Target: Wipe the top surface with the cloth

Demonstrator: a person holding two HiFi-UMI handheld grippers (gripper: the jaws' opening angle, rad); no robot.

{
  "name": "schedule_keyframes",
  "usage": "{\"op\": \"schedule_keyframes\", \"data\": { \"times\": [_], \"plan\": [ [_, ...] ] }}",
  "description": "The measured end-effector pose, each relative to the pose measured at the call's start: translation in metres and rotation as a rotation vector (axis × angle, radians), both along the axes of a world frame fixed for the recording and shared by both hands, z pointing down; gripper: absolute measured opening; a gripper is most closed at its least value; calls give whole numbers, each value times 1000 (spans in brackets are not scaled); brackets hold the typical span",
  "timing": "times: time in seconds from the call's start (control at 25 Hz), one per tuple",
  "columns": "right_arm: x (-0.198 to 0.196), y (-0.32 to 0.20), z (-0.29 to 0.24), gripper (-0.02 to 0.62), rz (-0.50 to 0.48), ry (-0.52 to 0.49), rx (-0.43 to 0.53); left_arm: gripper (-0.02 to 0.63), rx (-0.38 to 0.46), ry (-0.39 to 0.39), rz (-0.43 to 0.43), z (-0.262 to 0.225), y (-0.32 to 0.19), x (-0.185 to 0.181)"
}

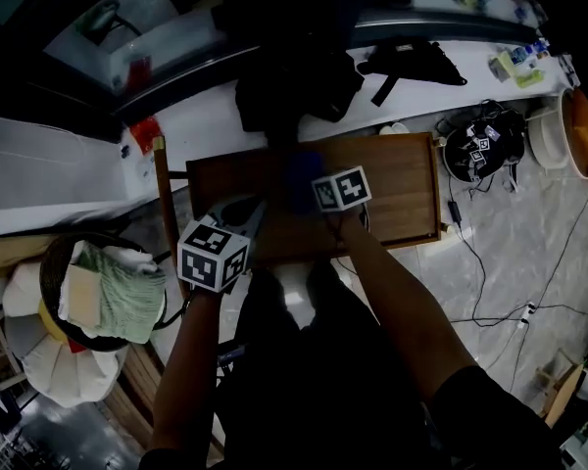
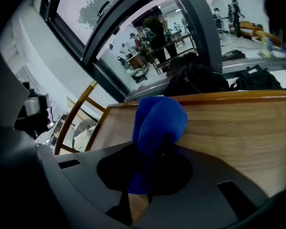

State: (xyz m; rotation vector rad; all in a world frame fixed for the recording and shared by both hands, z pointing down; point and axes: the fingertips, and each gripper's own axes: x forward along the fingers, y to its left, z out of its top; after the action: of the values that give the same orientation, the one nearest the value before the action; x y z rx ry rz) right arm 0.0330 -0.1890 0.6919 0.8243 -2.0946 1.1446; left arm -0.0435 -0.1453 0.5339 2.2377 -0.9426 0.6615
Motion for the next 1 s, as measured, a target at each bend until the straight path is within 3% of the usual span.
{"op": "schedule_keyframes", "data": {
  "times": [0.52,1.0],
  "plan": [
    [155,-15,-5,67,158,42,31,6,-14,22,156,8,11,120],
    [280,-35,-11,67,343,137,22,6,-9,9,188,0,18,134]
  ]
}}
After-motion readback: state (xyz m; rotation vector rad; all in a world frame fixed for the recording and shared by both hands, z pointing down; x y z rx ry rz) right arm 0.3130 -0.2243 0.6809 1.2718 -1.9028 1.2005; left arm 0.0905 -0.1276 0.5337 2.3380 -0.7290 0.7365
